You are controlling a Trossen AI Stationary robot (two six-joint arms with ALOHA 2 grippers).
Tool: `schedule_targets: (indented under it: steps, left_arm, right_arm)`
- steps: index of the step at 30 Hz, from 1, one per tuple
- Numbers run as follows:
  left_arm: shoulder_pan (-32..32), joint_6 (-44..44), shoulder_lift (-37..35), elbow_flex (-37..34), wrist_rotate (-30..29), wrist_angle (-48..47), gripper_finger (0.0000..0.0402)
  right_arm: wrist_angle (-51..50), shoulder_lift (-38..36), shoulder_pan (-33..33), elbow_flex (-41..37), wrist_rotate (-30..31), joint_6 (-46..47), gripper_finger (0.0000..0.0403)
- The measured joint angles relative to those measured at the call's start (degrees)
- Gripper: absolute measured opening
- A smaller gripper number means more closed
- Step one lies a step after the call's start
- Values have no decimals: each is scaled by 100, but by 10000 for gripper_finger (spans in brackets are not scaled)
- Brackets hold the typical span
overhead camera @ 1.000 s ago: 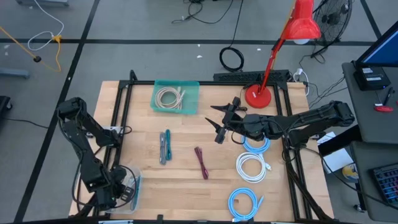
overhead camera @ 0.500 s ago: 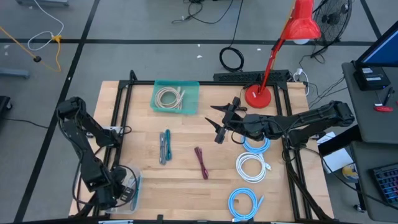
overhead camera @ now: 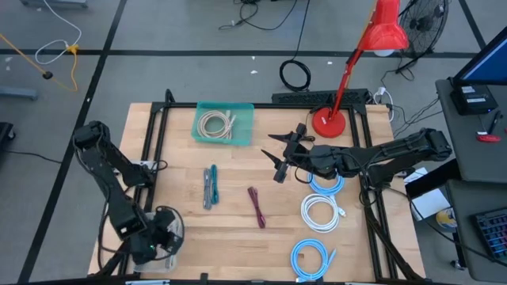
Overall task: Pick & Place USB Port
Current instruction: Put the brown charger cable into the transparent bin, then put the top blue HDMI cable into the green bin
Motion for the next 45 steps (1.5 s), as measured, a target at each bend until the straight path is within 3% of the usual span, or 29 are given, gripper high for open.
schedule_targets:
  steps: [5, 9, 11, 18, 23, 27, 36, 45]
  left_arm:
    - [159, 286, -14, -4, 443, 0, 55]
    - [209, 640, -125, 154, 412, -38, 11]
    - [232, 786, -195, 274, 351, -74, 7]
    - [367, 2063, -299, 1104, -1072, -865, 4]
    - [550, 4119, -302, 1572, -2679, -927, 2]
    - [753, 5563, -302, 1606, -3462, -841, 2]
    - [1188, 7041, -321, 1604, -4195, -766, 2]
    - [1494, 6956, -330, 1602, -4177, -761, 26]
  right_arm:
    - [-1, 0, 0, 0, 0, 0, 226]
    - [0, 0, 0, 0, 0, 0, 226]
    - [0, 0, 0, 0, 0, 0, 226]
    - [0, 0, 0, 0, 2, 0, 226]
    - [-2, 0, 0, 0, 0, -13, 226]
    - [-2, 0, 0, 0, 1, -17, 226]
    - [-2, 0, 0, 0, 2, -93, 226]
    - [-9, 0, -2, 0, 2, -126, 226]
